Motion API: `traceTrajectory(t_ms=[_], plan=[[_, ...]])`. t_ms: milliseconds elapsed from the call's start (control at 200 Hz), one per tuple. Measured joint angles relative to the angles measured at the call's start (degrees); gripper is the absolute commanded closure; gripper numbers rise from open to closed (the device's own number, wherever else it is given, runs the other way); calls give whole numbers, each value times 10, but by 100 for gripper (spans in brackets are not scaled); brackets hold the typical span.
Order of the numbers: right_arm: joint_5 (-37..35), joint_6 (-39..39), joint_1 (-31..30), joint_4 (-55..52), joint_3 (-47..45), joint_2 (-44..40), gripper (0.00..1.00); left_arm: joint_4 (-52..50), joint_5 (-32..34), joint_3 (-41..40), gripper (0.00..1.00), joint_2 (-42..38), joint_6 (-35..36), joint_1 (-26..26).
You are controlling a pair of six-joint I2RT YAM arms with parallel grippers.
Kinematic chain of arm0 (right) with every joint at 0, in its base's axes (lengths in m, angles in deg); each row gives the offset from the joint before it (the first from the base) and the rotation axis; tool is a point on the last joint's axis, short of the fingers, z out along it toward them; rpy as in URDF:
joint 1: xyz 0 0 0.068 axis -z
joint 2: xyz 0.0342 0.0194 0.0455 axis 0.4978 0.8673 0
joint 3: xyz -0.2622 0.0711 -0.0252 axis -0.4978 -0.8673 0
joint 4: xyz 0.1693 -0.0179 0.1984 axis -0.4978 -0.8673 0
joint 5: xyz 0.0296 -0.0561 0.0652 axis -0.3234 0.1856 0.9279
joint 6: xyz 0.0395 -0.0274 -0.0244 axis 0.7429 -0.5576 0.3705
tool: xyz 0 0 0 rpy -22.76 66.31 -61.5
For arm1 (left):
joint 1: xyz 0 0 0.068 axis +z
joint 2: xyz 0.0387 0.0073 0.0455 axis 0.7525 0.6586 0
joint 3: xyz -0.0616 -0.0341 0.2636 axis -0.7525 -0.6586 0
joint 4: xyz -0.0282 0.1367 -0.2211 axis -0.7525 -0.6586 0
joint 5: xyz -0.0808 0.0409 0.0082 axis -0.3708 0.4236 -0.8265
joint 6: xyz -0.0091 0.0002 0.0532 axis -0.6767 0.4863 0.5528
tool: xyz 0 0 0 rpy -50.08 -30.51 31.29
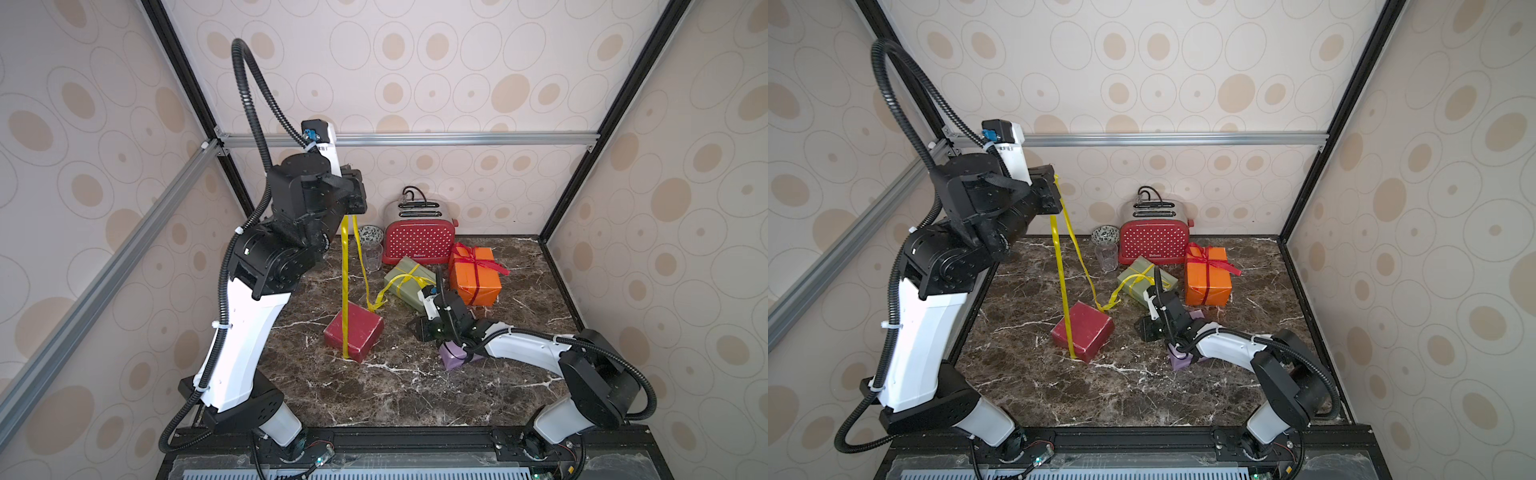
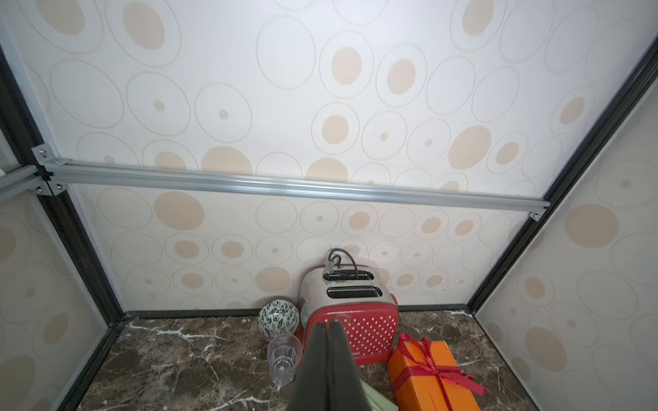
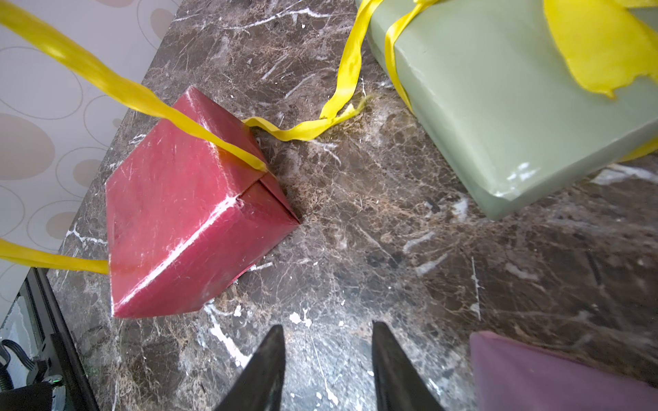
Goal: Untie the ribbon bows on the gift boxes
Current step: Pull the ribbon from the gift box.
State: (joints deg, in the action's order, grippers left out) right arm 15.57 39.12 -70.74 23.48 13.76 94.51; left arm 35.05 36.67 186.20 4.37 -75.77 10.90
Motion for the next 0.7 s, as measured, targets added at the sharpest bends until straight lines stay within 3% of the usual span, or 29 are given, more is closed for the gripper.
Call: traceTrajectory(t_ms=[246,701], plan=[[0,-2,0,0,0,-1,58,28,57,25,100,-6,54,0],[-1,-4,0,0,0,-9,58,167,207,24,100,-83,252,2]])
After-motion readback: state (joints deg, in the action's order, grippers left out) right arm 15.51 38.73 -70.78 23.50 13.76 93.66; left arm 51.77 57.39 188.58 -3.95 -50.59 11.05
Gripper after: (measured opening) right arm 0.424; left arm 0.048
